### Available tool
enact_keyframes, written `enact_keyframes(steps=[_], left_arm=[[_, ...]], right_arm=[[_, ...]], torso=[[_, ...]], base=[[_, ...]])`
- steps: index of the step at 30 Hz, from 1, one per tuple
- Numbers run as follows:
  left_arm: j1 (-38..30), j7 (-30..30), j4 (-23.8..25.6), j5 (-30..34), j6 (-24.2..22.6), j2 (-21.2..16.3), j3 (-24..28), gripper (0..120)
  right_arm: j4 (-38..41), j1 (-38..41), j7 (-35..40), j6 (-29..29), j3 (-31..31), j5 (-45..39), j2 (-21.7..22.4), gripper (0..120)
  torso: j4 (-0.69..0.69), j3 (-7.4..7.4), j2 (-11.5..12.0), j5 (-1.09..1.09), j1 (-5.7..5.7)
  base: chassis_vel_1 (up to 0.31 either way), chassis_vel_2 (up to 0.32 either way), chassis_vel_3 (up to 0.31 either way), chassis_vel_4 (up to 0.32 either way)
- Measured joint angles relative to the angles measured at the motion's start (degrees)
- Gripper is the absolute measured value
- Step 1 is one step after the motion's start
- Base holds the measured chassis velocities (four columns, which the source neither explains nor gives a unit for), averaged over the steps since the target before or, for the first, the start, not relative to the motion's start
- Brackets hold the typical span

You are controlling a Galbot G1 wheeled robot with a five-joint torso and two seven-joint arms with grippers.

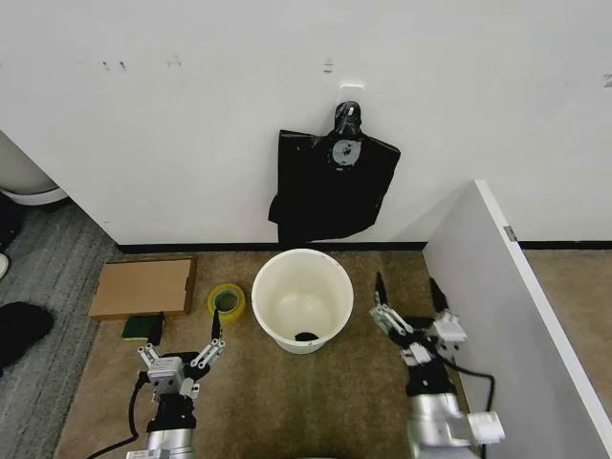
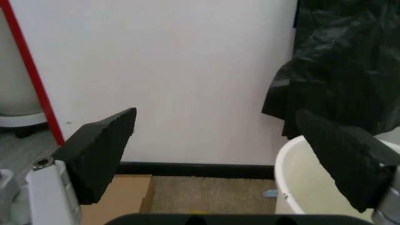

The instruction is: Place the garbage bag over the trash bin.

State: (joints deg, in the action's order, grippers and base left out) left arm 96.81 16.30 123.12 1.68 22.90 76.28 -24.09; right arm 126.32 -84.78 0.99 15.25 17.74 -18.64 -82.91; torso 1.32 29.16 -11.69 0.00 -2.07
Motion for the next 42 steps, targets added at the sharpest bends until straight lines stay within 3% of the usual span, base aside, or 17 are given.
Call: enact_keyframes(steps=[2,6,10,15,24,26,28,35,42], left_arm=[[-0.21,-0.3,-0.44,-0.2,0.25,0.13,0.13,100],[0.45,-0.45,-0.69,-1.38,1.09,1.88,0.05,100],[0.5,-0.47,-0.69,-1.88,1.14,2.71,0.02,100],[0.16,-0.49,-0.93,-2.58,1.15,3.81,-0.05,100],[0.14,-0.5,-1.17,-3.18,1.42,4.31,-0.26,100],[0.51,-0.49,-1.17,-3.48,1.6,5.42,-0.41,100],[0.85,-0.48,-1.15,-3.86,1.77,5.89,-0.43,100],[1.35,-0.46,-1.23,-4.53,2.01,6.8,-0.67,100],[1.6,-0.67,-1.06,-5.43,2.21,7.11,-0.9,100]], right_arm=[[-0.58,1.52,-0.65,-0.94,0.26,-1.99,1.26,100],[-3.7,7.13,-1.06,-3.0,-1.02,-6.19,4.88,100],[-4.57,9.45,-1.11,-3.88,-1.83,-8.3,5.84,100],[-6.95,17.79,-1.44,-7.5,-3.75,-20.42,6.59,100],[-8.11,22.86,-2.28,-9.99,-4.0,-34.44,6.15,100],[-10.19,27.13,-4.38,-11.25,-3.9,-44.36,5.93,100],[-11.76,29.59,-6.03,-11.82,-3.93,-48.37,5.81,100],[-17.28,36.52,-10.13,-12.45,-5.3,-54.46,4.54,100],[-24.26,40.27,-15.06,-11.88,-7.44,-51.15,4.2,100]], torso=[[0.04,0.0,0.0,-0.01,0.0],[-0.01,0.0,0.0,0.01,0.0],[-0.01,0.0,0.0,0.01,0.0],[0.0,0.0,0.0,0.0,0.0],[0.02,0.0,0.0,-0.01,0.0],[0.0,0.01,0.0,0.0,0.0],[0.0,0.0,0.0,0.0,0.0],[0.0,0.0,0.0,-0.01,0.0],[0.0,0.0,0.0,0.0,0.0]], base=[[0.0,0.0,0.0,0.0],[0.0,0.0,0.0,0.0],[0.0,0.0,0.0,0.0],[0.0,0.0,0.0,0.0],[0.0,0.0,0.0,0.0],[0.0,0.0,0.0,0.0],[0.0,0.0,0.0,0.0],[0.0,0.0,0.0,0.0],[0.0,0.0,0.0,0.0]])
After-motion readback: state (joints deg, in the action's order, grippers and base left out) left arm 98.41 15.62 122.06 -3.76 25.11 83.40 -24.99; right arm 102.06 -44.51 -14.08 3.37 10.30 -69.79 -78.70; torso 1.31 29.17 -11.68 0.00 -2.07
